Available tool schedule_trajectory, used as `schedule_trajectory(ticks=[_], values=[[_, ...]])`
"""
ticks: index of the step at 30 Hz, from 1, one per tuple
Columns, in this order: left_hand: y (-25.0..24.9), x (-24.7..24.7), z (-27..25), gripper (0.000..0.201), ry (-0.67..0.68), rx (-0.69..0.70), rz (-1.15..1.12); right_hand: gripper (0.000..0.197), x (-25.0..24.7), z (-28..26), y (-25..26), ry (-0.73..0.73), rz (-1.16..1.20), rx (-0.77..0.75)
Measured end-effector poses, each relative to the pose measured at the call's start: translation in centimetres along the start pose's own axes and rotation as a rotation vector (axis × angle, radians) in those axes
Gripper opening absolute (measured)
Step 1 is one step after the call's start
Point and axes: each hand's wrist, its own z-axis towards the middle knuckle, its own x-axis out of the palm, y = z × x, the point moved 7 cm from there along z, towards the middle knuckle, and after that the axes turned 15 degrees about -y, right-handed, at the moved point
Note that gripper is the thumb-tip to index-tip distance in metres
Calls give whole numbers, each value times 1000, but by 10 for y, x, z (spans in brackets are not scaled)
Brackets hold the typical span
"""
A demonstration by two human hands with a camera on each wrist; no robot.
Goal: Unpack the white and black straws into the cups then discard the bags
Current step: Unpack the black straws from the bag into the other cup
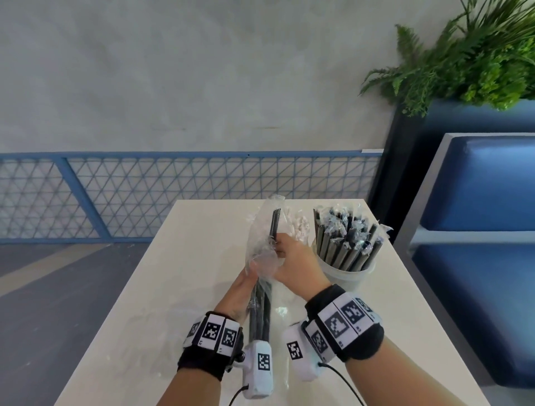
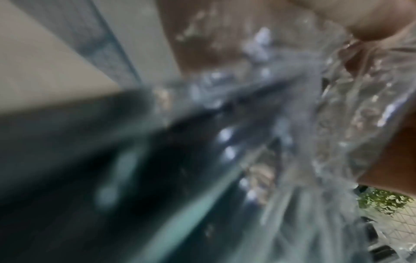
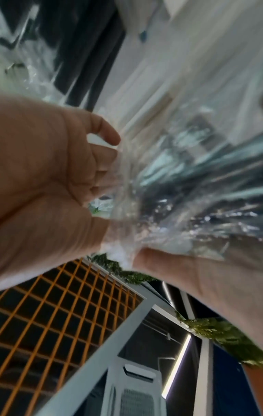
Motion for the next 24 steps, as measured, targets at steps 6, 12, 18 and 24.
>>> schedule_trajectory(ticks=[6,12,18,24], values=[[-15,20,-10,92,81,-23,-107,42,11,-4,-13,-45,-5,79],[-18,13,4,59,-57,2,-260,25,0,0,-22,-159,182,164],[-29,-4,12,21,-258,162,-130,22,-5,1,-13,-151,248,104],[-29,-17,18,19,-328,185,-88,22,-2,1,-5,-66,242,67]])
